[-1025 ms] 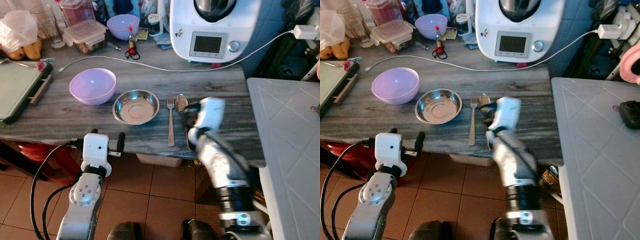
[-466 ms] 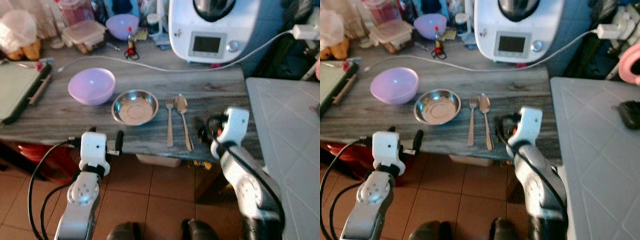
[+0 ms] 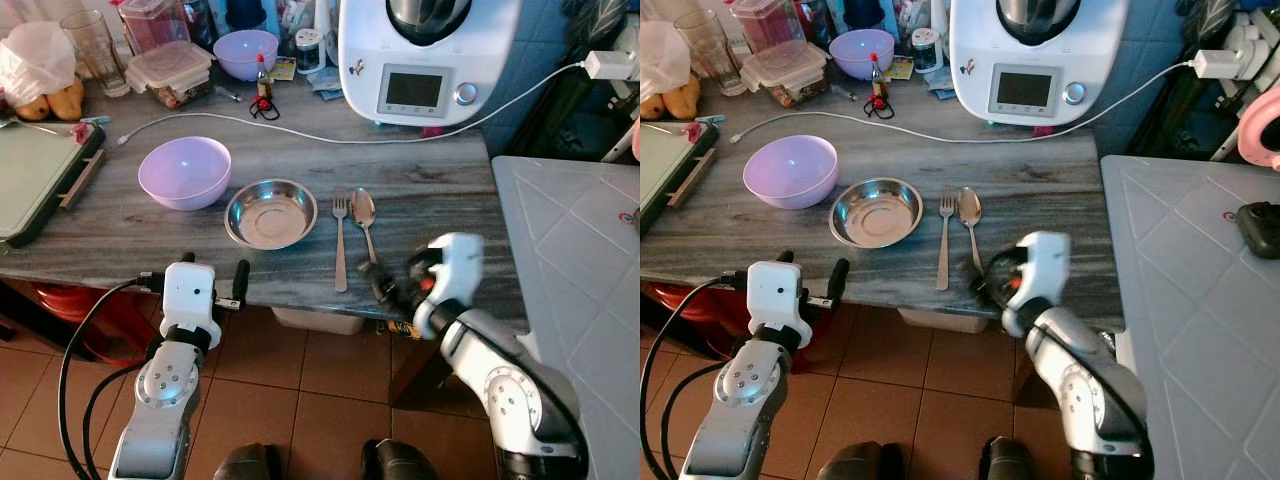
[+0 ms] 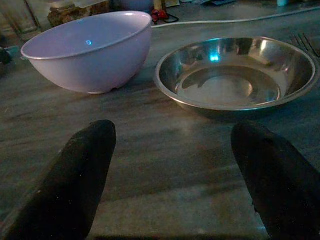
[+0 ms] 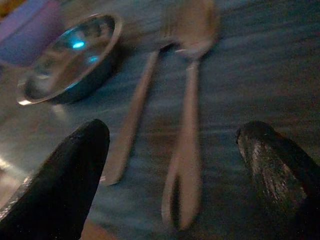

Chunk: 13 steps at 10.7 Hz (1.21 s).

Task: Setting the table

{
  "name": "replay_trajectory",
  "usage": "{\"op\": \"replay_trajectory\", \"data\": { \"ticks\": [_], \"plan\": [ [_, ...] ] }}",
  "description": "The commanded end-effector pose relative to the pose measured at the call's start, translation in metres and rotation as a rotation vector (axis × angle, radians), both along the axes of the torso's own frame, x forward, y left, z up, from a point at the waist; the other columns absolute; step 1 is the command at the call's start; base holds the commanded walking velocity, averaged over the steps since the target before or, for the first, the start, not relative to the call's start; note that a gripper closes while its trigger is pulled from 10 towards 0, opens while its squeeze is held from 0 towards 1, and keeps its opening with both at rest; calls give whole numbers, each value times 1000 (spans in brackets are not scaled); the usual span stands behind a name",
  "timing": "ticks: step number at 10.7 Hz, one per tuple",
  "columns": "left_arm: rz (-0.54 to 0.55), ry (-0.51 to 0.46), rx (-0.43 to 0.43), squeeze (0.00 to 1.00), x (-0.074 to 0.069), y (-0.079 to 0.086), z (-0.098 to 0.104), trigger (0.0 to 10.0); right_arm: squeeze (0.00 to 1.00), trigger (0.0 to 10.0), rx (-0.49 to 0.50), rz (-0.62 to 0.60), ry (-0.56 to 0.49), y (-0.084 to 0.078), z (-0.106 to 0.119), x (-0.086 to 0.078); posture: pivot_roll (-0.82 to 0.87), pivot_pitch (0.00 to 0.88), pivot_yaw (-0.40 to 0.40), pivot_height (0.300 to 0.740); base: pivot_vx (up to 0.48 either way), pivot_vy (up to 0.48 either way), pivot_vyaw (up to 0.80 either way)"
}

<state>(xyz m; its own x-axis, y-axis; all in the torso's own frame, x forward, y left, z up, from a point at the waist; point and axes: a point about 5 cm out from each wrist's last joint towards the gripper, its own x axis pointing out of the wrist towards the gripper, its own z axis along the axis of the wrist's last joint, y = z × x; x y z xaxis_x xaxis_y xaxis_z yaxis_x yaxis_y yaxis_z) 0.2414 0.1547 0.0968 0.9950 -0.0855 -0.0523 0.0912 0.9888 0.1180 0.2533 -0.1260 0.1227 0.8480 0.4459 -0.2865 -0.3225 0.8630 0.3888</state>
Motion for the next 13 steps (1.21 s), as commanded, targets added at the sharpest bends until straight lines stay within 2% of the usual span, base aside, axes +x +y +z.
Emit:
{"op": "replay_trajectory", "data": {
  "ticks": [1, 5, 13],
  "plan": [
    [10, 6, 8, 0, -1, 3, -1, 10000, 1000, 10000, 36, 62, 11, 5, 2, -3, -22, 86, 52, 740, 0, 0, 0],
    [6, 8, 7, 0, -3, 2, -1, 10000, 1000, 10000, 62, 59, 56, 4, -2, -5, -23, 93, 54, 740, 0, 0, 0],
    [5, 11, 6, 0, -1, 2, -2, 10000, 1000, 10000, 66, 106, 21, 11, 1, 0, -23, 90, 55, 740, 0, 0, 0]
  ]
}}
